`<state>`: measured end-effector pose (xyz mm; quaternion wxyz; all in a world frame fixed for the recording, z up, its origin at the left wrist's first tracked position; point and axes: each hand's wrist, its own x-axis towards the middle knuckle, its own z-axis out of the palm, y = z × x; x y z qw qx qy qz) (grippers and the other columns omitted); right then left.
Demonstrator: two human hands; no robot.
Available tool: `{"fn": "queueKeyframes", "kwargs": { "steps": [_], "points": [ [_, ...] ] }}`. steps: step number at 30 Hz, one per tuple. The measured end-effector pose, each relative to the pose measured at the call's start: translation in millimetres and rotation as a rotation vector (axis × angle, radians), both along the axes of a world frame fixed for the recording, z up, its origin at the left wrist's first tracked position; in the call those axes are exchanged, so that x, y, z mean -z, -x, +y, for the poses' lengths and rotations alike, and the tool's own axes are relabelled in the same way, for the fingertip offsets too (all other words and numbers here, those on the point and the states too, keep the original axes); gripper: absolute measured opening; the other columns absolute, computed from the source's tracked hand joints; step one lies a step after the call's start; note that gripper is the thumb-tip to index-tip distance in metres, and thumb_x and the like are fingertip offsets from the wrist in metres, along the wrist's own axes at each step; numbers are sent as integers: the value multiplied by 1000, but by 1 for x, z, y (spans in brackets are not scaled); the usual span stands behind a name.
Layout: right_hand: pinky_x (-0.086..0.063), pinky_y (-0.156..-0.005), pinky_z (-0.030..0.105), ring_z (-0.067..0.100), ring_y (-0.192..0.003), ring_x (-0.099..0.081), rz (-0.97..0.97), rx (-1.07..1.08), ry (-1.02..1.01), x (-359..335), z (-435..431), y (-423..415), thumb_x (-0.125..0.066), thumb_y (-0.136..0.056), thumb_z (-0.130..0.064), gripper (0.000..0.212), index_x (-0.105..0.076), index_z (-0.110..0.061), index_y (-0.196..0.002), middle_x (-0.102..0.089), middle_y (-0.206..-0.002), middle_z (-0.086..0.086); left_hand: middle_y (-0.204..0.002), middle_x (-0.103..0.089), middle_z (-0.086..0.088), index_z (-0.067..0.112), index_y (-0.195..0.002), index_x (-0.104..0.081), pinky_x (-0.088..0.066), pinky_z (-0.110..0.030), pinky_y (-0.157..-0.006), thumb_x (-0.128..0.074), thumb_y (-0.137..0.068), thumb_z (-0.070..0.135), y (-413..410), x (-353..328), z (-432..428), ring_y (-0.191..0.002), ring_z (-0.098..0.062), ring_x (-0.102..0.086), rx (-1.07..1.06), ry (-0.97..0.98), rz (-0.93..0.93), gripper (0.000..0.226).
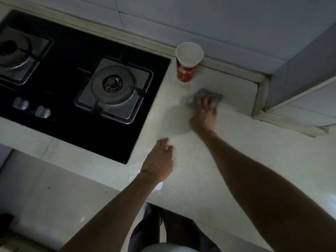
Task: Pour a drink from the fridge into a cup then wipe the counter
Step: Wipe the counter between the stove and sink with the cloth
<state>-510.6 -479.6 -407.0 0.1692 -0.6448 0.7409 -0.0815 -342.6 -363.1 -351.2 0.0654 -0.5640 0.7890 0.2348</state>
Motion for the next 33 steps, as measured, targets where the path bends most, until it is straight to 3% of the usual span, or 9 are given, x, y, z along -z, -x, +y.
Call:
{"fn": "queueKeyframes", "kwargs": {
  "steps": [5, 10, 14, 16, 18, 21, 23, 29, 33],
  "points": [
    [4, -122, 45, 25, -151, 8, 53, -438, -22, 0, 33, -64, -59, -82, -10, 89, -12, -24, -156, -4, -164, 1, -157, -25, -11, 6, -138, -46, -32, -24, -111, -42, -98, 22, -1, 3, 15, -145, -18, -20, 21, 18, 10, 43],
    [-8, -123, 44, 23, -151, -4, 74, -597, 64, 3, 36, 7, -48, -88, -7, 73, -23, -25, -154, -15, -163, 0, -156, -24, -13, 3, -138, -45, -29, -22, -111, -43, -96, 21, -4, 1, 17, -144, -21, -19, 53, 32, 20, 46],
    [-17, -121, 49, 29, -150, -10, 117, -320, 78, 7, 54, 91, -52, -88, -6, 77, -19, -24, -155, -18, -161, 6, -104, -70, -4, 12, -86, -76, -44, -11, -82, -84, -55, 34, -7, -3, 13, -111, -15, -40, 208, 28, -72, 39],
    [-20, -119, 53, 34, -149, -10, 155, -188, 31, 6, 62, 109, -59, -84, -6, 85, -16, -20, -156, -17, -162, 11, -121, -64, -9, 10, -102, -73, -45, -13, -90, -78, -68, 33, -10, -3, 17, -121, -18, -37, 176, 75, -53, 41],
    [-18, -119, 54, 36, -149, -8, 173, -23, -13, 6, 66, 103, -59, -86, -12, 84, -13, -18, -156, -15, -162, 14, -148, -37, -11, 6, -131, -53, -32, -21, -108, -52, -93, 22, -12, 4, 24, -138, -20, -26, 122, 58, -17, 41],
    [-7, -121, 51, 35, -150, 0, 57, 316, -86, 1, 58, 53, -49, -90, -16, 77, -9, -16, -156, -7, -163, 12, -150, -30, -10, 7, -132, -47, -32, -26, -111, -43, -95, 19, -20, 6, 31, -137, -22, -28, 105, 55, 24, 39],
    [-5, -122, 50, 34, -150, 2, -54, 404, -119, -3, 51, 8, -48, -89, -14, 77, -10, -15, -155, -5, -163, 11, -153, -28, -12, 6, -135, -46, -32, -27, -112, -43, -95, 18, -28, 7, 38, -140, -23, -26, 124, 31, 8, 43],
    [-3, -122, 47, 31, -151, 2, 1, -226, -24, -2, 91, -103, -53, -79, -9, 86, -18, -20, -156, -10, -164, 7, -151, -33, -20, 1, -136, -46, -33, -40, -111, -44, -89, 14, -50, 13, 67, -136, -32, -33, 296, 40, -51, 49],
    [-10, -123, 42, 29, -150, -14, 38, -487, 18, 1, 124, -70, -53, -79, -6, 79, -30, -22, -153, -22, -161, 5, -140, -48, -21, 2, -122, -60, -43, -42, -104, -54, -84, 15, -73, 16, 85, -127, -34, -46, 368, 62, -17, 40]
  ]
}}
